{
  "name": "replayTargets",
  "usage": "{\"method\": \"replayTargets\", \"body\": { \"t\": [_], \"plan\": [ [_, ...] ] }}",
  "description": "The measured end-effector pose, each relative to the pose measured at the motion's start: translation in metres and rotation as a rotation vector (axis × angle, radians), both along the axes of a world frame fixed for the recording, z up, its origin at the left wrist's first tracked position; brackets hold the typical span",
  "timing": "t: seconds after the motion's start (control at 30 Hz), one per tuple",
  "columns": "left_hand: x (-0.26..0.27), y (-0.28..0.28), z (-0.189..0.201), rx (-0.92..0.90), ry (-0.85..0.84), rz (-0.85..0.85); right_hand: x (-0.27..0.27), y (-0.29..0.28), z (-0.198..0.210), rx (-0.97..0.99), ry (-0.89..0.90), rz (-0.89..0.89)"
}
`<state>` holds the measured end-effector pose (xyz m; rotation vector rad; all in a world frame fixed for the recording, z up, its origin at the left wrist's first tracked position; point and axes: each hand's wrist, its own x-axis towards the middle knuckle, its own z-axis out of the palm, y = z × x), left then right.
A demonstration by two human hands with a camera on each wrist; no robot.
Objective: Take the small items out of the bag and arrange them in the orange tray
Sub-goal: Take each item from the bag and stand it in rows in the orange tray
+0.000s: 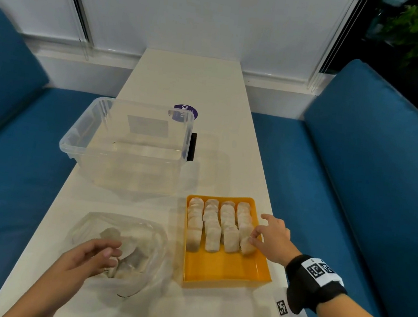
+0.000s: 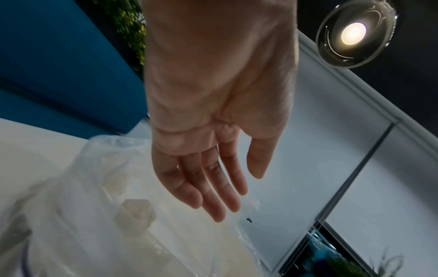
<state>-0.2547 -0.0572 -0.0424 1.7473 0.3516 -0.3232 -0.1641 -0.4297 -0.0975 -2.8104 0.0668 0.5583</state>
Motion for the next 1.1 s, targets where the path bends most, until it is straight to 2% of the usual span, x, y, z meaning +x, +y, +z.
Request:
{"method": "replayTargets", "body": {
  "t": [0.27, 0.4, 0.57, 0.8, 0.97, 1.1],
  "plan": [
    [-0.007, 0.006, -0.007, 0.0, 0.021, 0.042, 0.008, 0.005, -0.004, -0.096, -0.131, 0.012],
    [-0.007, 0.006, -0.004, 0.001, 0.018, 0.048, 0.009, 0.004, -0.002, -0.082, -0.128, 0.019],
    [-0.005, 0.008, 0.001, 0.004, 0.012, 0.044, 0.003, 0.007, 0.008, -0.021, -0.246, 0.029],
    [-0.002, 0.006, 0.003, 0.003, -0.008, 0.042, -0.017, 0.011, 0.013, -0.247, -0.105, 0.26],
    [-0.001, 0.003, 0.003, 0.003, -0.008, 0.039, -0.015, 0.017, 0.013, -0.336, -0.023, 0.27],
    [0.002, 0.003, 0.005, 0.1, -0.044, 0.056, -0.017, 0.016, 0.022, -0.282, -0.044, 0.212]
  ]
}}
